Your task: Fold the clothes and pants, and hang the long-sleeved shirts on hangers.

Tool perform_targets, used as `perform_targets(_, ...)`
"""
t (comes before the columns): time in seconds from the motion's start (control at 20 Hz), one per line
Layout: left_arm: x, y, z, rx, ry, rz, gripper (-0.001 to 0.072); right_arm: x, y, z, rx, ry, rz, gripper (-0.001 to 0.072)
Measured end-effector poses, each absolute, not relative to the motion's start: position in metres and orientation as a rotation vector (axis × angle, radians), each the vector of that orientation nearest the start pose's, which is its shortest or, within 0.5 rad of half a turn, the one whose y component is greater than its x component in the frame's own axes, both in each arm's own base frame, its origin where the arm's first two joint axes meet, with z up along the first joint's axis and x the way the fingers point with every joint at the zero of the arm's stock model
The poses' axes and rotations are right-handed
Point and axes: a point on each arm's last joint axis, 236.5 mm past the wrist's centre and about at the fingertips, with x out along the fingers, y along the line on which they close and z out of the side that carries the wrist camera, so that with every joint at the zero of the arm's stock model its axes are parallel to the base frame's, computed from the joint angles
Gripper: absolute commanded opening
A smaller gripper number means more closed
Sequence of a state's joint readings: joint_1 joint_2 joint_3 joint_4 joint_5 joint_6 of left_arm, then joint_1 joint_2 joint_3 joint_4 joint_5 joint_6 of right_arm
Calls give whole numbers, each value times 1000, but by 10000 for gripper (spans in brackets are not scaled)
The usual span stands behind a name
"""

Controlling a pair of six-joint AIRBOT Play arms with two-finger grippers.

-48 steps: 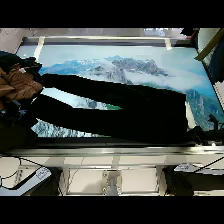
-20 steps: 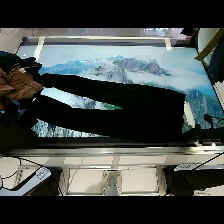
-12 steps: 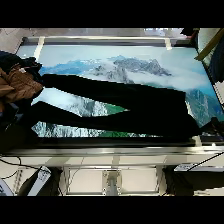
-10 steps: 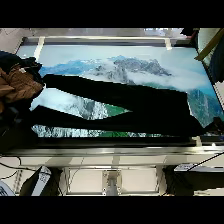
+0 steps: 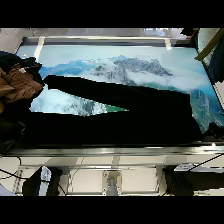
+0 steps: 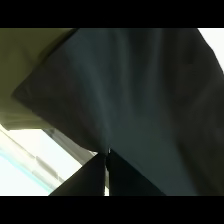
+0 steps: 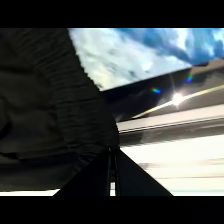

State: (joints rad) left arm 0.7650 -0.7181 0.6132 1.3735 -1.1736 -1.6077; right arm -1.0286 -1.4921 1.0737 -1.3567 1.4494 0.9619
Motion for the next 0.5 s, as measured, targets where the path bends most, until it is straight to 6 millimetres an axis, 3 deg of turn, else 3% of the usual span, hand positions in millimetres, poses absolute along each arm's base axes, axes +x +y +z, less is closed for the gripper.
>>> perform_targets(0.1, 197, 131, -18, -688, 1129, 573, 9, 184, -216, -90, 657, 1578, -119, 24)
perform_targets(0.15, 197, 130, -20, -689, 1130, 574, 100, 183, -217, -92, 658, 1580, -133, 26)
perform_targets(0.2, 196, 131, -21, -687, 1130, 576, 370, 182, -218, -94, 660, 1580, -149, 98)
perform_targets(0.25, 196, 132, -22, -683, 1130, 580, 720, 182, -221, -94, 659, 1579, -167, 270)
perform_targets(0.3, 195, 131, -23, -687, 1134, 582, 714, 181, -224, -92, 658, 1583, -182, 350)
perform_targets(0.4, 197, 131, -19, -689, 1127, 579, 713, 183, -228, -80, 671, 1585, -199, 349)
perform_targets(0.5, 208, 135, -1, -688, 1078, 569, 713, 190, -241, -57, 658, 1562, -235, 349)
